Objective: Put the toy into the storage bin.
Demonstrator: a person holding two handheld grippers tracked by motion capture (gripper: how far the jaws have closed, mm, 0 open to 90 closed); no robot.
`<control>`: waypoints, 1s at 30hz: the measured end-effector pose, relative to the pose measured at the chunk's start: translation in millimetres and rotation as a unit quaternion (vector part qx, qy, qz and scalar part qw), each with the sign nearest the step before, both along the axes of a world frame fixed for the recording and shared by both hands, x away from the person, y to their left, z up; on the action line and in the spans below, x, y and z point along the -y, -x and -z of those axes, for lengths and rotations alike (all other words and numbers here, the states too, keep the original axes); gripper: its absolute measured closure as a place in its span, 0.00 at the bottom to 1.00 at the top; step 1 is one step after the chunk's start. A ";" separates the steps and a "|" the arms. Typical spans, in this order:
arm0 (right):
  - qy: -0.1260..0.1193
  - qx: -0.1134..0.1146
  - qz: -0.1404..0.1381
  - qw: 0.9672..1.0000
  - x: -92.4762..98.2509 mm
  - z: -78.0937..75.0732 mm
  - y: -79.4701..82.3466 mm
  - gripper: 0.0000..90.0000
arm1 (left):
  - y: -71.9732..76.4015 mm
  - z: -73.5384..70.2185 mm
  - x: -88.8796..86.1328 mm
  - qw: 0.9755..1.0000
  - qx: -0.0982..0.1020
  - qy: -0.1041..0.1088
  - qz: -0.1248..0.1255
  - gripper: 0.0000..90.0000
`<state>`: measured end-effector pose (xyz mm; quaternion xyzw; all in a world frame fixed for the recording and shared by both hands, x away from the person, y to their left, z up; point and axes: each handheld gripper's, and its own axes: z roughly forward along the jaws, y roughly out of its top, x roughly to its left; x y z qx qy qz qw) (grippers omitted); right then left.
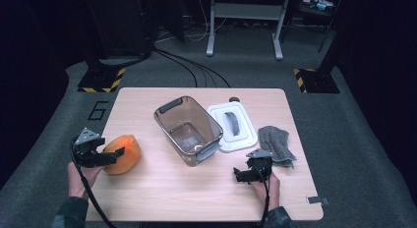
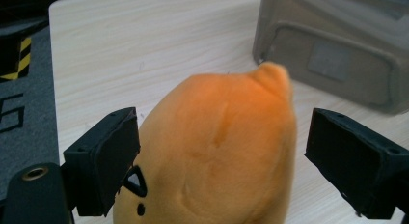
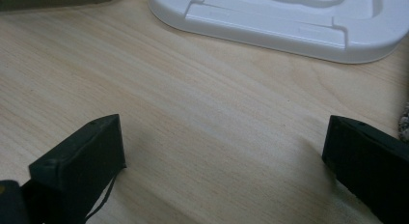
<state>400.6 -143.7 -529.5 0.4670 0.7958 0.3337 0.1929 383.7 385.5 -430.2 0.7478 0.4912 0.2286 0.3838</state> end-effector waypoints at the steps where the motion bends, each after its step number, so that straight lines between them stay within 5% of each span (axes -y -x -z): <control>1: 0.000 0.000 0.000 1.000 0.0 0.0 0.0 0.00 | -0.7 3.0 0.0 1.000 -0.007 0.001 0.003 0.12; 5: 0.000 0.000 0.000 1.000 0.1 0.0 -0.1 0.00 | -2.0 16.7 7.2 1.000 -0.025 -0.016 0.003 0.13; 10: 0.000 0.000 0.000 1.000 0.1 0.0 -0.1 0.00 | -2.1 28.1 17.6 0.999 -0.024 -0.045 -0.001 0.18; 14: 0.000 0.000 0.000 1.000 0.0 0.0 -0.2 0.00 | -2.7 32.3 27.1 0.998 -0.017 -0.065 -0.005 0.32; 21: 0.001 0.000 -0.001 1.000 0.2 0.0 -0.2 0.00 | -2.9 34.1 34.6 0.997 -0.010 -0.074 -0.015 0.55; 30: 0.000 0.000 0.000 1.000 0.2 0.0 -0.1 0.00 | 2.1 25.0 28.7 0.997 0.001 -0.072 -0.022 0.64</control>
